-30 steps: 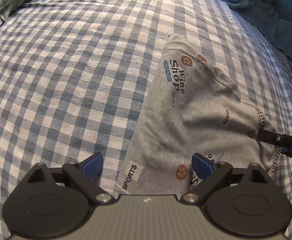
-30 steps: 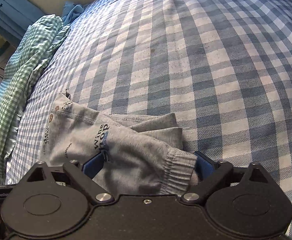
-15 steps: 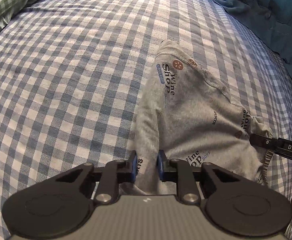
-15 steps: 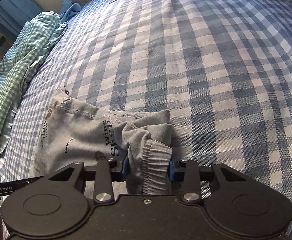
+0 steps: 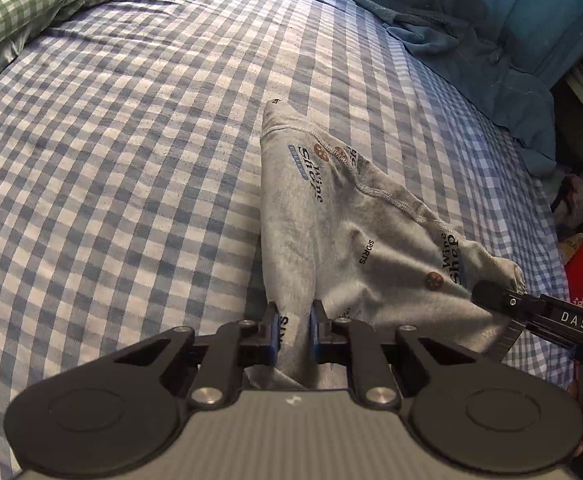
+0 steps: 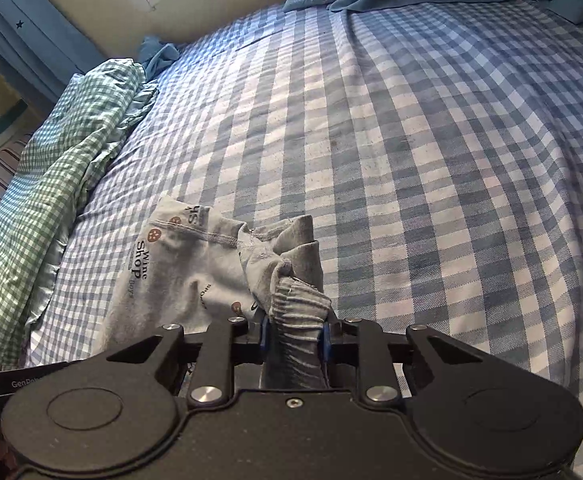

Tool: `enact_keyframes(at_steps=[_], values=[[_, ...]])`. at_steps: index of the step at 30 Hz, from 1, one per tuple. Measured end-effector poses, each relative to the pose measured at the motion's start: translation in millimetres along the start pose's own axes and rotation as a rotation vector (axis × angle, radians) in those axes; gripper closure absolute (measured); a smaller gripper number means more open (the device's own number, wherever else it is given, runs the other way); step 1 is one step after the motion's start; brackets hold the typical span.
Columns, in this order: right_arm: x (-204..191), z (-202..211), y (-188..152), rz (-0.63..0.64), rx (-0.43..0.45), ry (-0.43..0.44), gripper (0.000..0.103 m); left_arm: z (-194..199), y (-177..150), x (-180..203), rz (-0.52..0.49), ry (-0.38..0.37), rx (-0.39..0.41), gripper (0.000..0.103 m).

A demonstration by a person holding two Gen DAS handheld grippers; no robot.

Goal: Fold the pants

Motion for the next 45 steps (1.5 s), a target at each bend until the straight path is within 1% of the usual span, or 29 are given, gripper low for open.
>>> enact_keyframes(at_steps=[2, 4, 7, 8, 10, 13, 17, 18, 19, 21, 22, 23, 25, 27, 29, 31, 32, 33, 34, 35, 36, 37, 38, 39, 42, 45], values=[[-9, 8, -5, 0.014, -0.004, 0.005, 0.08, 7, -8, -5, 0.031, -0.017, 0.001, 0.088], [-19, 10, -12, 0.053, -0.016, -0.008, 0.081, 11, -18, -11, 0.042, -0.011, -0.004, 0.088], [-26, -2, -24, 0.119, -0.043, -0.037, 0.081, 6, -31, -25, 0.089, 0.005, -0.04, 0.088], [-26, -7, -26, 0.136, -0.045, -0.041, 0.08, 4, -34, -29, 0.102, 0.007, -0.043, 0.088], [-24, -20, -27, 0.211, -0.047, -0.072, 0.08, 2, -37, -33, 0.105, 0.012, -0.039, 0.088], [-22, -38, -15, 0.308, -0.062, -0.105, 0.08, 2, -36, -35, 0.102, 0.015, -0.039, 0.088], [-27, -46, 8, 0.381, -0.043, -0.099, 0.079, 2, -36, -34, 0.101, 0.018, -0.032, 0.088], [-27, -50, 12, 0.386, -0.05, -0.097, 0.078, 1, -36, -35, 0.105, 0.023, -0.033, 0.088], [-24, -55, 13, 0.379, -0.072, -0.098, 0.075, -1, -36, -35, 0.108, 0.032, -0.036, 0.088], [-13, -68, 14, 0.354, -0.117, -0.12, 0.064, -3, -38, -35, 0.116, 0.05, -0.05, 0.087], [-7, -73, 13, 0.338, -0.133, -0.129, 0.056, -5, -38, -36, 0.121, 0.056, -0.057, 0.086], [-1, -78, 13, 0.315, -0.145, -0.131, 0.046, -6, -39, -36, 0.124, 0.064, -0.062, 0.086], [13, -84, 15, 0.254, -0.165, -0.107, 0.035, -7, -41, -38, 0.124, 0.075, -0.068, 0.085], [24, -89, 18, 0.195, -0.187, -0.079, 0.029, -11, -43, -40, 0.134, 0.083, -0.076, 0.085], [33, -97, 19, 0.143, -0.214, -0.061, 0.019, -14, -43, -42, 0.144, 0.089, -0.087, 0.084], [39, -108, 17, 0.09, -0.259, -0.042, 0.015, -17, -44, -44, 0.146, 0.094, -0.098, 0.084], [40, -109, 15, 0.077, -0.252, -0.04, 0.012, -21, -45, -45, 0.144, 0.097, -0.105, 0.084], [39, -109, 13, 0.08, -0.232, -0.047, 0.012, -23, -45, -45, 0.14, 0.098, -0.111, 0.084], [36, -108, 11, 0.091, -0.215, -0.066, 0.016, -24, -45, -44, 0.133, 0.095, -0.116, 0.084], [32, -105, 9, 0.111, -0.199, -0.073, 0.033, -26, -44, -43, 0.121, 0.091, -0.121, 0.084], [27, -103, 6, 0.123, -0.202, -0.041, 0.052, -28, -42, -40, 0.103, 0.086, -0.125, 0.086], [24, -101, 3, 0.113, -0.217, -0.028, 0.074, -28, -40, -39, 0.085, 0.086, -0.129, 0.087], [20, -98, 2, 0.119, -0.204, -0.041, 0.079, -29, -36, -35, 0.07, 0.079, -0.131, 0.088], [15, -94, 1, 0.133, -0.196, -0.047, 0.081, -28, -32, -33, 0.061, 0.07, -0.13, 0.088], [2, -78, 0, 0.139, -0.158, -0.068, 0.083, -20, -23, -32, 0.046, 0.03, -0.114, 0.089], [-17, -58, 1, 0.151, -0.114, -0.054, 0.084, -7, -12, -34, 0.039, -0.013, -0.081, 0.089]])
Point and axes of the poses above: each gripper's, at about its wrist camera, not at the fingertips, and z roughly against the way its jaws point, x to its right, y to its top, the point moved 5 cm from there along -z, roughly the way its jaws point, and after that the axes turned 6 degrees about -z, right-handed, at the moved point
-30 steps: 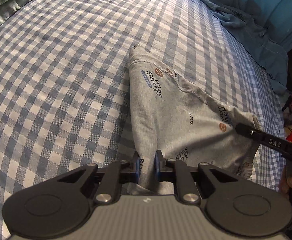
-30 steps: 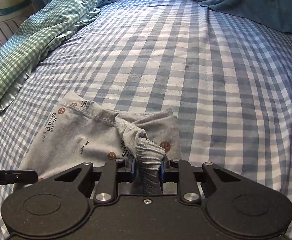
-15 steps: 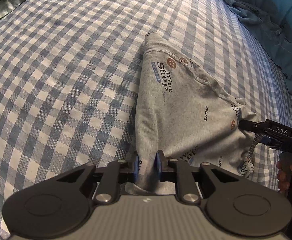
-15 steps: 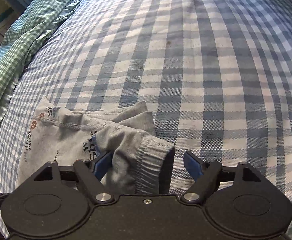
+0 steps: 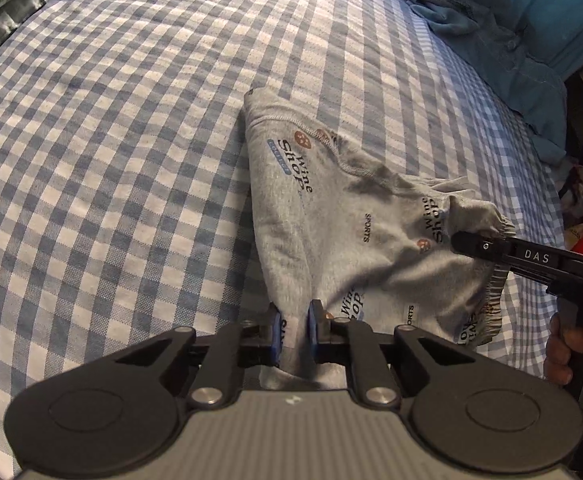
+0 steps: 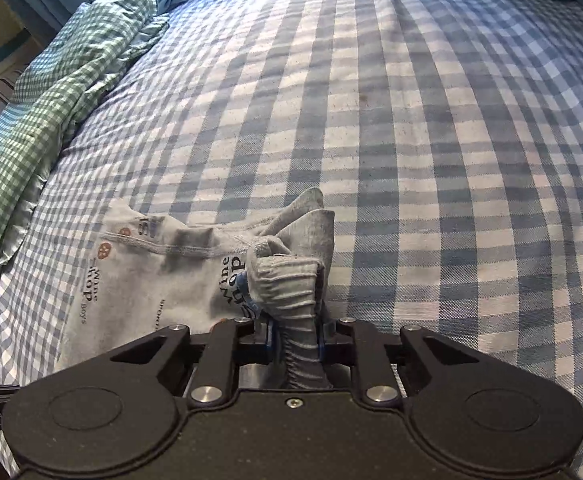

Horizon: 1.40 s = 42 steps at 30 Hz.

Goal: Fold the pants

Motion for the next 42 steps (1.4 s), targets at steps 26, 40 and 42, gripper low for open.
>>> enact_keyframes(at_steps=[26, 40, 42], values=[[-208, -43, 3, 0.07, 0.051, -0.004, 0.072, 68, 53, -194, 0.099, 0.07, 0.107, 0.085], [-180, 37, -70, 0.16, 0.164, -0.01, 0.011, 129, -28, -183, 0.121, 0.207, 0.209, 0.009], [-176, 52, -84, 0.163, 0.186, 0.005, 0.007, 140, -40, -170, 0.099, 0.22, 0.24, 0.004]])
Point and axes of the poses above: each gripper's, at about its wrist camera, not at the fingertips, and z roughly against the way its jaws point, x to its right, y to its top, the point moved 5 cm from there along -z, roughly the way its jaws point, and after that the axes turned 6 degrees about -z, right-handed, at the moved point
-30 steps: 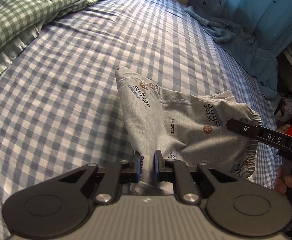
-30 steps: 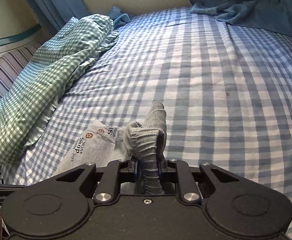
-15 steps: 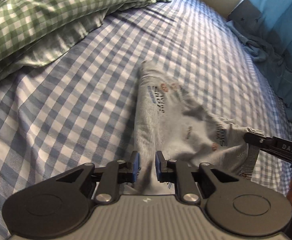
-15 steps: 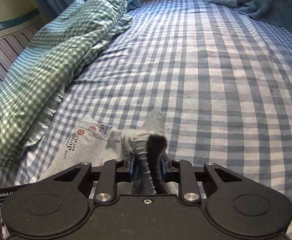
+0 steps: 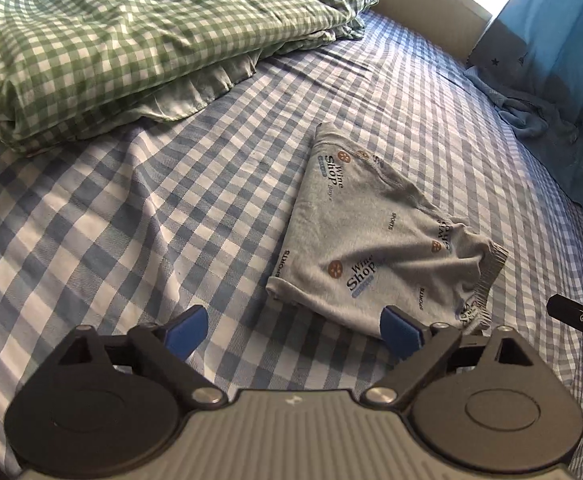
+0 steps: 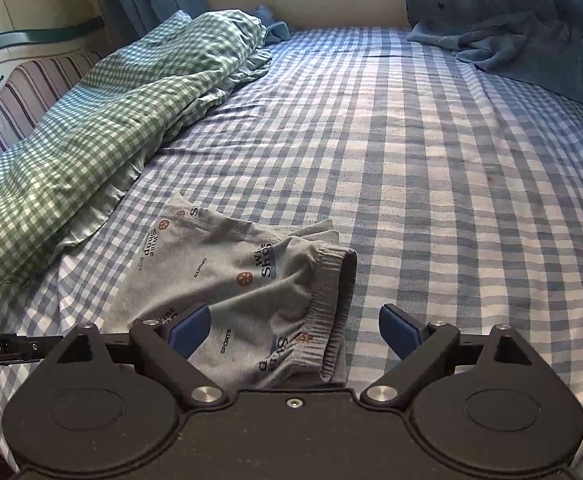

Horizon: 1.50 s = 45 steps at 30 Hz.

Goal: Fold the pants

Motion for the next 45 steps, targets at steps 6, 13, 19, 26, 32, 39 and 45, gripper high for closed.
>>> enact_keyframes(at_steps=[6, 13, 19, 26, 32, 39, 45], values=[[-4, 49, -39, 0.036, 0.058, 0.043, 0.001, 38, -34, 22, -0.044, 0.049, 0.055, 0.001], [-1, 81, -90, 0.036, 0.026, 0.081, 0.001, 62, -82, 36, -0.095, 0.121, 0.088, 0.001], [5, 96, -113, 0.039, 0.004, 0.094, 0.001, 77, -116, 44, -0.096, 0.13, 0.08, 0.001], [15, 105, -121, 0.023, 0.003, 0.094, 0.001, 84, -132, 50, -0.085, 0.13, 0.082, 0.001], [16, 109, -123, 0.024, 0.005, 0.099, 0.001, 89, -134, 55, -0.09, 0.13, 0.092, 0.001], [17, 111, -123, 0.021, 0.006, 0.101, 0.001, 90, -132, 57, -0.093, 0.13, 0.098, 0.001], [18, 112, -123, 0.021, 0.005, 0.102, 0.001, 90, -133, 59, -0.091, 0.132, 0.098, 0.001]])
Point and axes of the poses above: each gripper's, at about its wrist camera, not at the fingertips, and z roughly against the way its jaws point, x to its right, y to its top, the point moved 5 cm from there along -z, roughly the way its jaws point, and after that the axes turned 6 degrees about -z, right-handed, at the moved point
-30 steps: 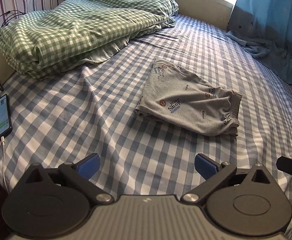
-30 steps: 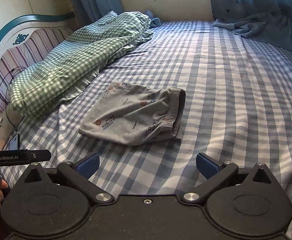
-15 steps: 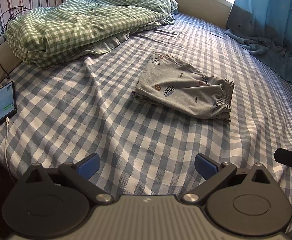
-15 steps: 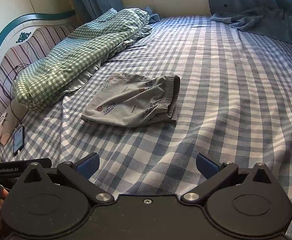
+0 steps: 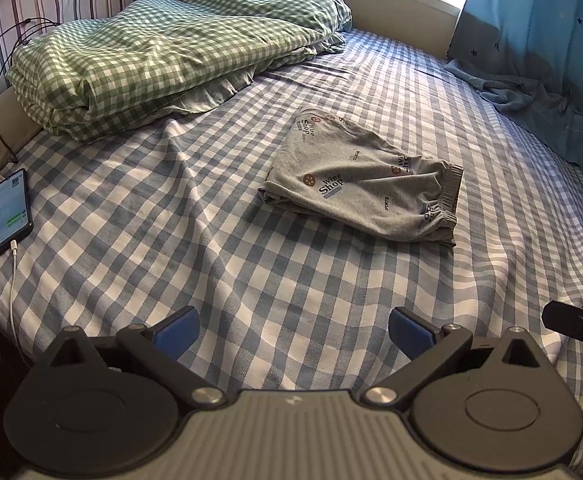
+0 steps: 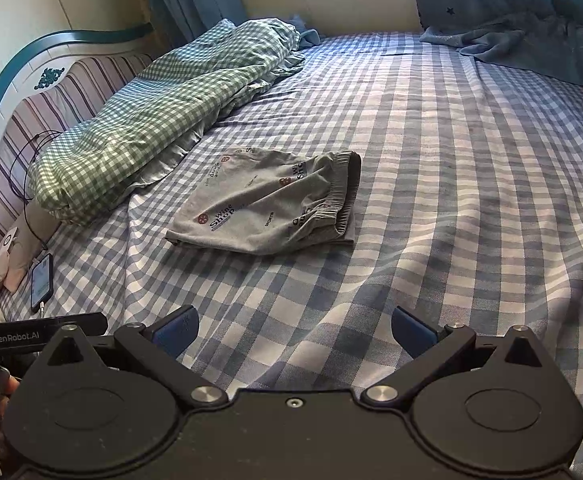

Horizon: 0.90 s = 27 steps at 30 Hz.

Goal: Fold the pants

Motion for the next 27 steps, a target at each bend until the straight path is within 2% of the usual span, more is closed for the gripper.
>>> enact_keyframes(at_steps=[15, 20, 27], values=[[0, -3, 2, 0.0, -0.002, 0.003, 0.001, -4, 5, 0, -0.01, -0.008, -0.009, 0.001], [0, -4, 3, -0.001, -0.003, 0.003, 0.001, -2, 11, -1, -0.048, 0.039, 0.0, 0.001], [-1, -5, 3, 0.0, -0.004, 0.003, 0.001, -4, 14, -1, -0.056, 0.038, 0.001, 0.004]])
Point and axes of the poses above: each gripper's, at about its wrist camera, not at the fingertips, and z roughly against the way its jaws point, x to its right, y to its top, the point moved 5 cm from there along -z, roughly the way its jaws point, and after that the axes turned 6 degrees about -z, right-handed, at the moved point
